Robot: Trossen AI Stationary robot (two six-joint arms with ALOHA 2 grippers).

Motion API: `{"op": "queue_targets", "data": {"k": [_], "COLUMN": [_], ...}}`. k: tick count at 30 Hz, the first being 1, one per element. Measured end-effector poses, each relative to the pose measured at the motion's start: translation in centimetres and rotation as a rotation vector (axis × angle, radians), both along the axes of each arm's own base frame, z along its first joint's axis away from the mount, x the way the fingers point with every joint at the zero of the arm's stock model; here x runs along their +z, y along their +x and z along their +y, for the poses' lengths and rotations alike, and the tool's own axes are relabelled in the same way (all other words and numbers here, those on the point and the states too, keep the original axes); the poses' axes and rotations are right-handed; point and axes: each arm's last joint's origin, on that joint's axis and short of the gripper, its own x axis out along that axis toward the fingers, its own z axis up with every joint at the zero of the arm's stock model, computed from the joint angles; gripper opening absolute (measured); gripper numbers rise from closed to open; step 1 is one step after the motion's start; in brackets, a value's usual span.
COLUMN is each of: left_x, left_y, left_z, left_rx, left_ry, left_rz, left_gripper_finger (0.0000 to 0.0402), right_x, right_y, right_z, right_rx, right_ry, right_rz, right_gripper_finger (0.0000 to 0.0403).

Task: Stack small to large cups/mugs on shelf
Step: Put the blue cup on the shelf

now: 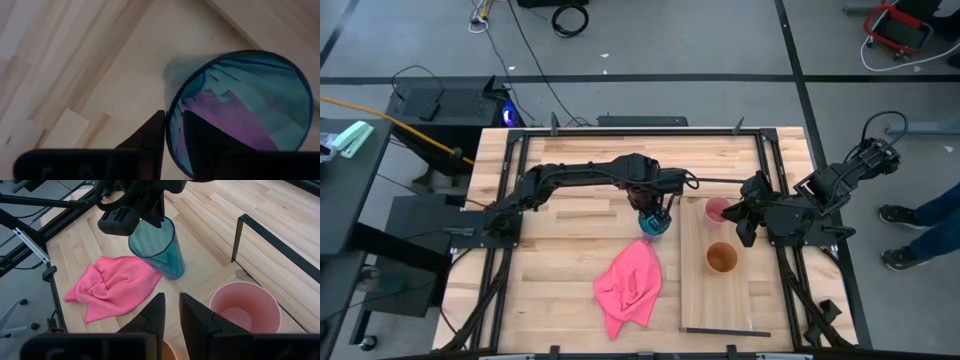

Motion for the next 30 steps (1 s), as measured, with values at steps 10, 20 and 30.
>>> {"op": "queue_targets", "data": {"k": [10,20,30], "left_x": [1.2,3.6,6.6], "left_y": [0.1,-1.5,-4.5], "left_z": [-0.2,1.8,3.1], "left_rx": [-0.012,0.032,0.061], "left_ry": [-0.057,-0.061,0.044], "left_rz": [-0.048,-0.077,-0.055], "left_gripper_finger": [0.0108,0.0122,0.0115], "right_x": [0.0,0.2,1.1], "right_y": [0.0,0.2,1.7], "right_z": [0.0,0.1,-0.6], "right_rx": [0.0,-0.002,0.003], "right_ry": [0.0,0.018,0.016], "right_rz": [0.0,-0.031,-0.135], "right_gripper_finger": [0.0064,0.0064,0.0064]}}
